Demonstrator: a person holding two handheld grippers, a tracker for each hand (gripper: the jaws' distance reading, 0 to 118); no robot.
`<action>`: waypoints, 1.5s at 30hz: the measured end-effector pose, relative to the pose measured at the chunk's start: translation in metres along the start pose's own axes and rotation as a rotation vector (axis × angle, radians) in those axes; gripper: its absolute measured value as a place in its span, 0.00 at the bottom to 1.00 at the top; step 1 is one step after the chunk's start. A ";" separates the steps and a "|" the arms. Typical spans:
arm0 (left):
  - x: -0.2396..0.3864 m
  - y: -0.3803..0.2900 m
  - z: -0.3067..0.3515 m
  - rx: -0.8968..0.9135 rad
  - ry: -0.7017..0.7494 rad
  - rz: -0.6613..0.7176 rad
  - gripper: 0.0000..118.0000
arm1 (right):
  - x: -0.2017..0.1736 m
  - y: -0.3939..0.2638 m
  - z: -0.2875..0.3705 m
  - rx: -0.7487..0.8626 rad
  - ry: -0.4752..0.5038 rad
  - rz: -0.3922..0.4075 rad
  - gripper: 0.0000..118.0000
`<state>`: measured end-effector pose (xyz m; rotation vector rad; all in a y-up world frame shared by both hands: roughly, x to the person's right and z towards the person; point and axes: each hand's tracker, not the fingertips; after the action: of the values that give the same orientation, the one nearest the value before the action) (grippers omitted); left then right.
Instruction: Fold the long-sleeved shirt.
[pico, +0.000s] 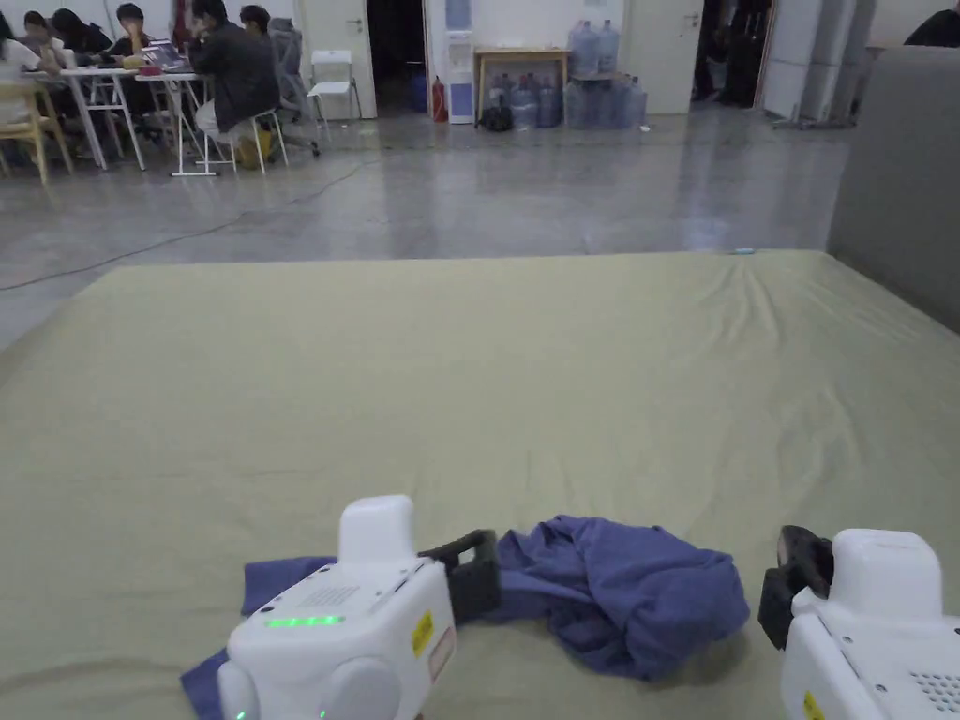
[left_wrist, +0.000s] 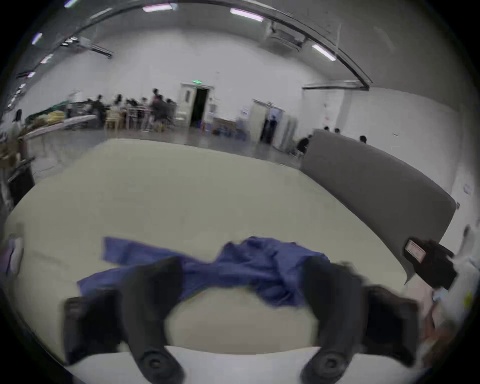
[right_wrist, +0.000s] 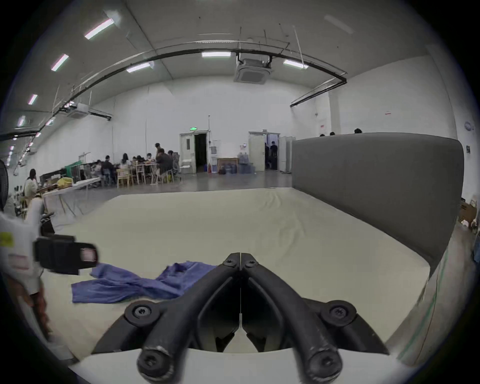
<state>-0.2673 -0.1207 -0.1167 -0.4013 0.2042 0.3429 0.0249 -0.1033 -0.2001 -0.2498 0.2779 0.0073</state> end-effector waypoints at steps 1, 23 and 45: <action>-0.018 -0.001 0.013 0.012 0.011 0.014 0.00 | -0.003 -0.001 0.003 -0.009 0.018 0.007 0.00; -0.010 0.057 -0.128 -0.275 0.012 -0.134 0.40 | 0.001 -0.019 -0.012 -0.066 0.019 0.043 0.00; 0.031 0.028 -0.275 -0.511 -0.022 -0.240 0.00 | 0.029 -0.032 -0.115 -0.279 -0.071 -0.072 0.00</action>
<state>-0.2838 -0.2014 -0.3827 -0.9175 0.0420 0.1585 0.0234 -0.1629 -0.3072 -0.5357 0.1969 -0.0166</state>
